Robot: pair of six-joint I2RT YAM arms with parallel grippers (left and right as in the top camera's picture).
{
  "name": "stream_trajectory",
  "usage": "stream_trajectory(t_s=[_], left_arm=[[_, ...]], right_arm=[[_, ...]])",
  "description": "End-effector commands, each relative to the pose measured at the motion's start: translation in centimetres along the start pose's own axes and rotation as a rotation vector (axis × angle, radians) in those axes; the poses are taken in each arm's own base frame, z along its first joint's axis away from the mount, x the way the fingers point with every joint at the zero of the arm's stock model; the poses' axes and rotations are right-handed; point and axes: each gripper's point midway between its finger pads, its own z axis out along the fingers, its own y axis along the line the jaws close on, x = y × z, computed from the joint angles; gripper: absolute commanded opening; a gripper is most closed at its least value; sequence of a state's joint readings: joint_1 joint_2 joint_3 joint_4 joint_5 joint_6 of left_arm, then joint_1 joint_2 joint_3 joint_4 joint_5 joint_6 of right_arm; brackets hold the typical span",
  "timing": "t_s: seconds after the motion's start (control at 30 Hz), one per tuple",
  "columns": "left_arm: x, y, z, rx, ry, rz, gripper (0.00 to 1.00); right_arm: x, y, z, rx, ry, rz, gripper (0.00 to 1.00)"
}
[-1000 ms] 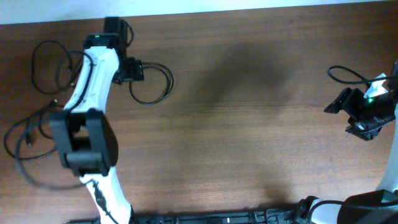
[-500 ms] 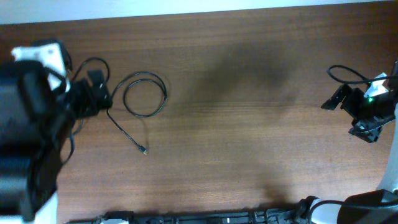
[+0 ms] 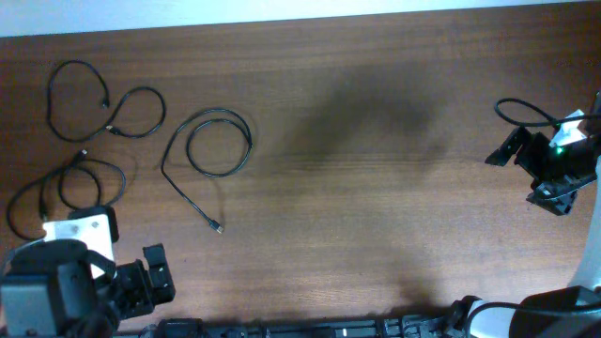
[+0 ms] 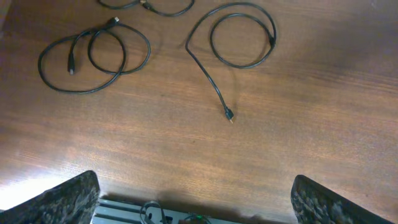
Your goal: Untangle cables
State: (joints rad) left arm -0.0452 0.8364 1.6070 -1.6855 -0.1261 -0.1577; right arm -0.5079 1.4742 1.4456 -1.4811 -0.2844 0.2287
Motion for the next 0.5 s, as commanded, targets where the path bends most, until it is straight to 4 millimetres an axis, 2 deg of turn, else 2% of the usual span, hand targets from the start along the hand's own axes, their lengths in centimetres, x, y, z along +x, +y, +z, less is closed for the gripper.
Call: stream_trajectory(t_s=[0.0, 0.2, 0.33, 0.47], left_arm=[[0.5, 0.1, -0.9, 0.011, -0.047, -0.004, 0.99], [2.8, 1.0, -4.6, 0.039, -0.227, -0.026, 0.99], [5.9, 1.8, -7.8, 0.067, -0.411, -0.049, 0.99], [8.0, 3.0, -9.4, 0.047, -0.527, -0.073, 0.99]], right_arm=[[-0.3, 0.1, -0.8, -0.001, -0.033, -0.010, 0.99], [-0.3, 0.1, -0.8, -0.001, -0.033, -0.010, 0.99], [-0.3, 0.1, -0.8, -0.001, -0.033, -0.010, 0.99], [-0.3, 0.1, -0.8, -0.001, -0.033, -0.010, 0.99]])
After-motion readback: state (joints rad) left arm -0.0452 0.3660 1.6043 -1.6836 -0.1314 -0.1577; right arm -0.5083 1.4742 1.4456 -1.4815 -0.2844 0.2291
